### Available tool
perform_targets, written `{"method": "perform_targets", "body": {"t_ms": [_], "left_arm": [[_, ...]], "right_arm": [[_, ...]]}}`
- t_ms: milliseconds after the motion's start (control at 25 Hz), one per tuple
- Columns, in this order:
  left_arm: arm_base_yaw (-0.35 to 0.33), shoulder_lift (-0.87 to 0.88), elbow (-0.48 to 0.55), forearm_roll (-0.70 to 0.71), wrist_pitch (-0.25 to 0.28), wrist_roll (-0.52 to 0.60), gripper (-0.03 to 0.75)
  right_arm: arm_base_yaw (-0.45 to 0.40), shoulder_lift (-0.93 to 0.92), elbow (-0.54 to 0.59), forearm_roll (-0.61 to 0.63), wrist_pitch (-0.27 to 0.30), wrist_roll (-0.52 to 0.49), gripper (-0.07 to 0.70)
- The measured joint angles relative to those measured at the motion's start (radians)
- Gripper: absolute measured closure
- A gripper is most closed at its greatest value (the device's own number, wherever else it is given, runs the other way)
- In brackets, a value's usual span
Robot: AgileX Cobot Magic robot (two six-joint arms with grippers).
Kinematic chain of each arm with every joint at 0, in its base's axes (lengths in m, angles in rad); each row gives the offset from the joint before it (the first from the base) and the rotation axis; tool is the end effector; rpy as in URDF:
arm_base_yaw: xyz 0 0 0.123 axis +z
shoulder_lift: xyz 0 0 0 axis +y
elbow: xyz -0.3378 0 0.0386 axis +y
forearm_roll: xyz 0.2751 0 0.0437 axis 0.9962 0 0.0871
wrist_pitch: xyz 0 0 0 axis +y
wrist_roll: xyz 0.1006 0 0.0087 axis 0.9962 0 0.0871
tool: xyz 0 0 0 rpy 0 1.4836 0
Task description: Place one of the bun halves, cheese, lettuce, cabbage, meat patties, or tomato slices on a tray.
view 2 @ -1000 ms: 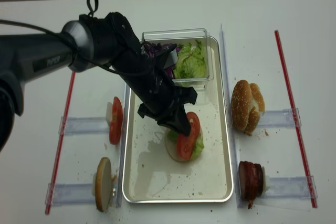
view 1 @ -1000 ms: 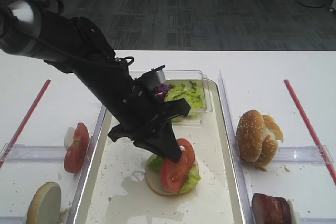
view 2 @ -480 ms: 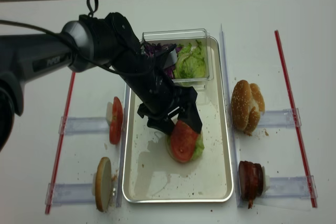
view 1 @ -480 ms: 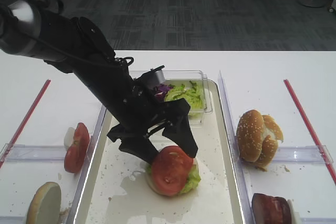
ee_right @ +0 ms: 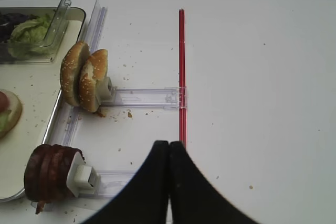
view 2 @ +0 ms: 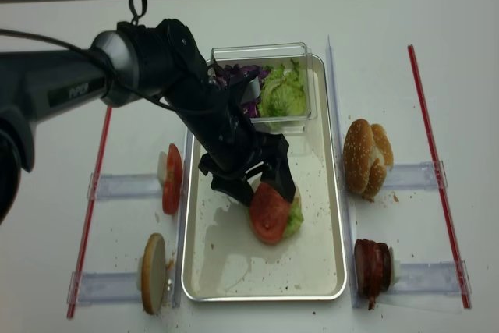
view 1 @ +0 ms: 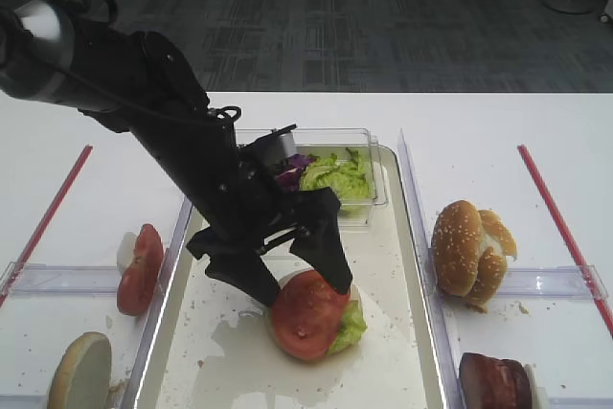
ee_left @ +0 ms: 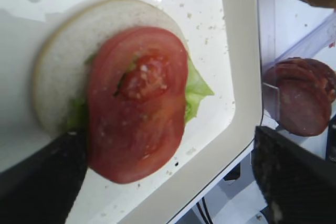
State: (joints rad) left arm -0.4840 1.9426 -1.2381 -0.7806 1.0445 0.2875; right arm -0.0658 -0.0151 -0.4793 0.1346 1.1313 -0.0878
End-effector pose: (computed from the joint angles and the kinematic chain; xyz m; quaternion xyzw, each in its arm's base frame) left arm 0.3272 -0.2415 0.1989 -0.1568 -0.9334 0.3143 0.0732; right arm -0.0305 0.0143 0.2734 -0.0143 0.8704 0.0295 0.4913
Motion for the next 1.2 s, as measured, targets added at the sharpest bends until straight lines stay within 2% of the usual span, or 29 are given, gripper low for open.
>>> {"method": "perform_targets", "body": {"t_ms": [320,760,1000,1200], "left_arm": [[0.052,-0.031,0.000,0.024,0.000,-0.008,0.129],[0.055,-0.094,0.000,0.059,0.000,-0.022,0.129],[0.055,-0.154,-0.011,0.185,0.000,-0.098,0.129],[0.055,-0.186,-0.020,0.365,0.004,-0.191,0.129]], "right_arm": [[0.000,0.000,0.000,0.000,0.000,0.002,0.595],[0.000,0.000,0.000,0.000,0.000,0.002,0.595],[0.000,0.000,0.000,0.000,0.000,0.002,0.595],[0.000,0.000,0.000,0.000,0.000,0.002,0.595]]}}
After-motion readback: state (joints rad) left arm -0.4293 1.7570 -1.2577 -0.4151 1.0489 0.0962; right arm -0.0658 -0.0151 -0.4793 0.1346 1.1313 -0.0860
